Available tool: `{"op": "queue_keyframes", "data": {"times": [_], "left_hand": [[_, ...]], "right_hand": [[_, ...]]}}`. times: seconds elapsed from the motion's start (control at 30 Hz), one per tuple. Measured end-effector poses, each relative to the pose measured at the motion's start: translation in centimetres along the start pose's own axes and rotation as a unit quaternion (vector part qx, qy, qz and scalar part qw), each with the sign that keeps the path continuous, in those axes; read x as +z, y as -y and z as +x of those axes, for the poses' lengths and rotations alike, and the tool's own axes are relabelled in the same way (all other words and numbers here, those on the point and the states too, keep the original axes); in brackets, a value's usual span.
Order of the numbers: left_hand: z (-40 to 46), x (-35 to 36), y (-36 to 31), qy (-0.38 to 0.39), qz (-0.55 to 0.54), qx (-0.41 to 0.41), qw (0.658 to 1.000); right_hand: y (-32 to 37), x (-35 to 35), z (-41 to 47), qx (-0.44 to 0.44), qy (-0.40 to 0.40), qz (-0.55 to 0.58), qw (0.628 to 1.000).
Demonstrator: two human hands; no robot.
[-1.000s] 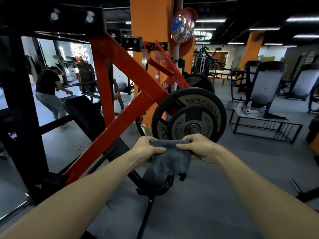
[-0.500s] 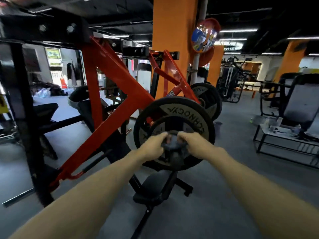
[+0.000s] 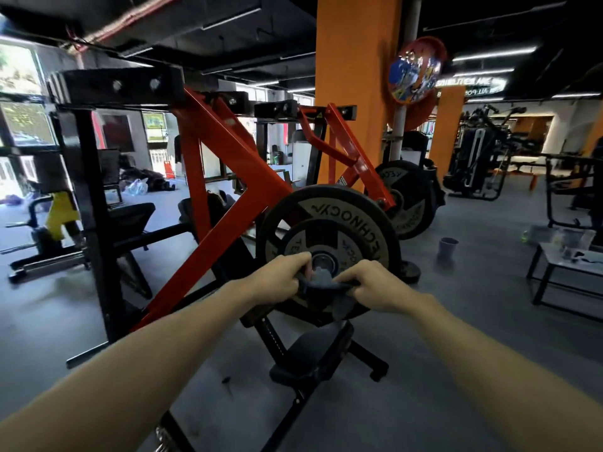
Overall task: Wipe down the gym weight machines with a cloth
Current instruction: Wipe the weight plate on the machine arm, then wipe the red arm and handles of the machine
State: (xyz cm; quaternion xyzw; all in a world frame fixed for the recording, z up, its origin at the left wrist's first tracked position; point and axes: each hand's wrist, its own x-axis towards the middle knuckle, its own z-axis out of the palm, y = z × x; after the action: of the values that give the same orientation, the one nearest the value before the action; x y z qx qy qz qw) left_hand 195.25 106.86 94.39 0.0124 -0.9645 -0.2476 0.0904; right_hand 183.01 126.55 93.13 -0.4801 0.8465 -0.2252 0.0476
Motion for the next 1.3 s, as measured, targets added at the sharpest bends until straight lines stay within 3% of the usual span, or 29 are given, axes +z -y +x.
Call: {"op": "queue_keyframes", "data": {"times": [0.1, 0.2, 0.33, 0.47, 0.57, 0.73, 0.9, 1.03, 1.17, 1.3], "left_hand": [[1.1, -2.4, -1.8, -0.020, -0.009, -0.013, 1.000], [2.1, -4.3, -3.2, -0.114, -0.083, -0.048, 0.989], [4.4, -6.3, -4.3, -0.217, -0.208, -0.080, 0.950], [8.0, -7.2, -4.6, -0.272, -0.347, -0.084, 0.894], [11.5, -8.0, -4.8, -0.332, -0.356, -0.091, 0.869], [17.0, -10.0, -4.0, -0.425, -0.283, -0.123, 0.851], [21.5, -11.8, -2.7, -0.480, -0.289, -0.136, 0.817], [24.0, -11.9, -2.8, -0.448, -0.303, -0.097, 0.836], [25.8, -12.7, -2.4, -0.464, -0.228, -0.139, 0.844], [27.4, -13.3, -1.2, -0.508, -0.162, -0.173, 0.828]], "right_hand": [[0.7, -3.2, 0.6, -0.005, 0.005, 0.094, 0.996], [1.5, -5.7, 1.5, -0.004, -0.083, 0.218, 0.972], [1.7, -8.2, 3.8, 0.017, -0.136, 0.409, 0.902], [1.3, -9.9, 7.6, 0.012, -0.142, 0.500, 0.854], [0.5, -11.4, 11.8, 0.018, -0.153, 0.538, 0.829], [-0.1, -14.2, 18.4, -0.016, -0.133, 0.536, 0.833], [-1.5, -16.3, 23.9, -0.046, -0.102, 0.506, 0.855], [-3.2, -18.0, 27.4, -0.077, -0.086, 0.515, 0.850], [-4.8, -18.2, 31.1, -0.091, -0.073, 0.498, 0.859], [-6.1, -17.7, 34.5, -0.127, -0.043, 0.496, 0.858]]}}
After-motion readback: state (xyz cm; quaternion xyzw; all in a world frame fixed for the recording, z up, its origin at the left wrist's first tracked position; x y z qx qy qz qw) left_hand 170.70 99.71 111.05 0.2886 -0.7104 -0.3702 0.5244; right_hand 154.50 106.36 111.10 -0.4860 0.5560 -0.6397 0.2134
